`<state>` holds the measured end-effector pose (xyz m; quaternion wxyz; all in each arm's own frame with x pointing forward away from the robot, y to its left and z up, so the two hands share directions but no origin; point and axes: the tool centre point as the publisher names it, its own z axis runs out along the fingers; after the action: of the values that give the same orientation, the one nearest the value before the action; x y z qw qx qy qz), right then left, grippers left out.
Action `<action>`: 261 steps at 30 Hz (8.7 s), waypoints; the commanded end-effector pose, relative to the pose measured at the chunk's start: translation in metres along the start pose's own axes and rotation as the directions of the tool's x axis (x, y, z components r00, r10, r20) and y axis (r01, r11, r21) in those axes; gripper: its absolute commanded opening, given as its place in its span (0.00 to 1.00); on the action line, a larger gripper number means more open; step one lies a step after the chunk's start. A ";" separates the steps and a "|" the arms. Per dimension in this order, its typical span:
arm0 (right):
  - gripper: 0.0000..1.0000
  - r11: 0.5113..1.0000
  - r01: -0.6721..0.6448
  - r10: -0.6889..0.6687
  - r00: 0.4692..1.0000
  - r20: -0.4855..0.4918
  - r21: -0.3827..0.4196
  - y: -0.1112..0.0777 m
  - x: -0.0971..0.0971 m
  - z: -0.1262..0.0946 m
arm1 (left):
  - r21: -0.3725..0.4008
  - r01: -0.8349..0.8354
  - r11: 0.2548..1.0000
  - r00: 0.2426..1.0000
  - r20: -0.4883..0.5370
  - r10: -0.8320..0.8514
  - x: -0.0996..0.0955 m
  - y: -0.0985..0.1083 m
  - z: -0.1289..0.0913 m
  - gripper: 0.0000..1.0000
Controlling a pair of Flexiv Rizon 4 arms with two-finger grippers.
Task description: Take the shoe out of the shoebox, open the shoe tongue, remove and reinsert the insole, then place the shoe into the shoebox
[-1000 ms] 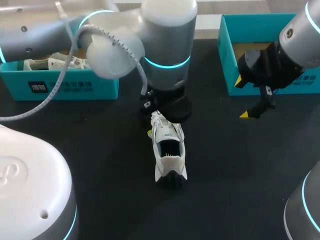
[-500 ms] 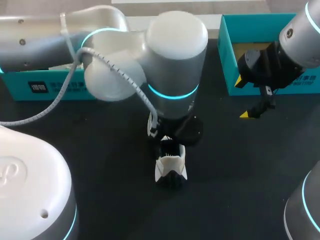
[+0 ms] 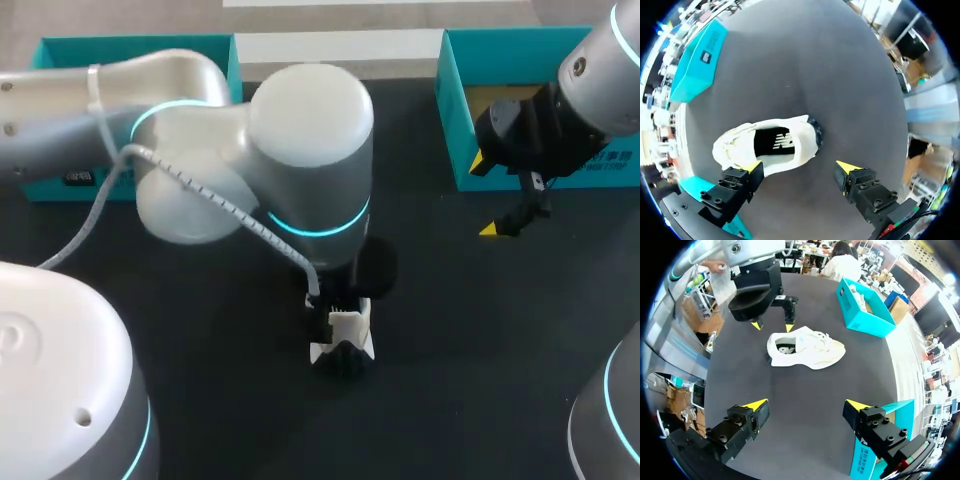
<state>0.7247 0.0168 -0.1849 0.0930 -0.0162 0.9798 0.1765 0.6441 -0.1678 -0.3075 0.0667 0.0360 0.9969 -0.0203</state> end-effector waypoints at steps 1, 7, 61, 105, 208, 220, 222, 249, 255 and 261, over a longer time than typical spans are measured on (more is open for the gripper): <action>1.00 1.000 0.000 0.000 1.000 -0.001 0.002 0.001 -0.001 0.002 | -0.019 0.043 0.999 0.999 -0.027 -0.043 0.004 -0.012 0.023 0.85; 1.00 1.000 0.000 0.000 1.000 -0.001 0.002 0.001 -0.001 0.002 | -0.058 0.039 0.998 0.999 -0.020 -0.040 0.010 -0.018 0.040 0.89; 1.00 1.000 0.000 0.000 1.000 -0.001 0.002 0.001 -0.001 0.002 | 0.012 0.106 0.994 0.989 -0.102 -0.104 0.019 -0.016 0.083 0.56; 1.00 1.000 0.000 0.000 1.000 -0.001 0.002 0.001 -0.001 0.002 | -0.099 0.131 0.986 0.906 -0.393 -0.160 0.000 0.056 -0.094 0.00; 1.00 1.000 0.000 0.000 1.000 -0.001 0.002 0.001 -0.001 0.002 | -0.042 -0.105 0.994 0.913 -0.401 0.080 -0.385 0.461 -0.097 0.00; 1.00 1.000 0.000 0.000 1.000 -0.001 0.002 0.001 -0.001 0.002 | -0.058 -0.088 0.994 0.938 -0.341 0.063 -0.427 0.485 -0.101 0.00; 1.00 1.000 0.000 0.000 1.000 -0.001 0.002 0.001 -0.001 0.002 | -0.058 -0.088 0.994 0.938 -0.341 0.063 -0.427 0.485 -0.101 0.00; 1.00 1.000 0.000 0.000 1.000 -0.001 0.002 0.001 -0.001 0.002 | 0.070 -0.994 0.084 0.051 -0.384 0.922 -0.445 0.515 -0.105 0.00; 1.00 1.000 0.000 0.000 1.000 -0.001 0.002 0.001 -0.001 0.002 | 0.038 -0.992 -0.118 -0.124 -0.295 0.947 -0.443 0.529 -0.117 0.00; 1.00 1.000 0.000 0.000 1.000 -0.001 0.002 0.001 -0.001 0.002 | 0.038 -0.992 -0.118 -0.124 -0.295 0.947 -0.443 0.529 -0.117 0.00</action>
<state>0.7247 0.0168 -0.1849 0.0930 -0.0162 0.9798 0.1764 1.1199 0.3339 -0.1509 -0.1191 0.5092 0.8485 0.0812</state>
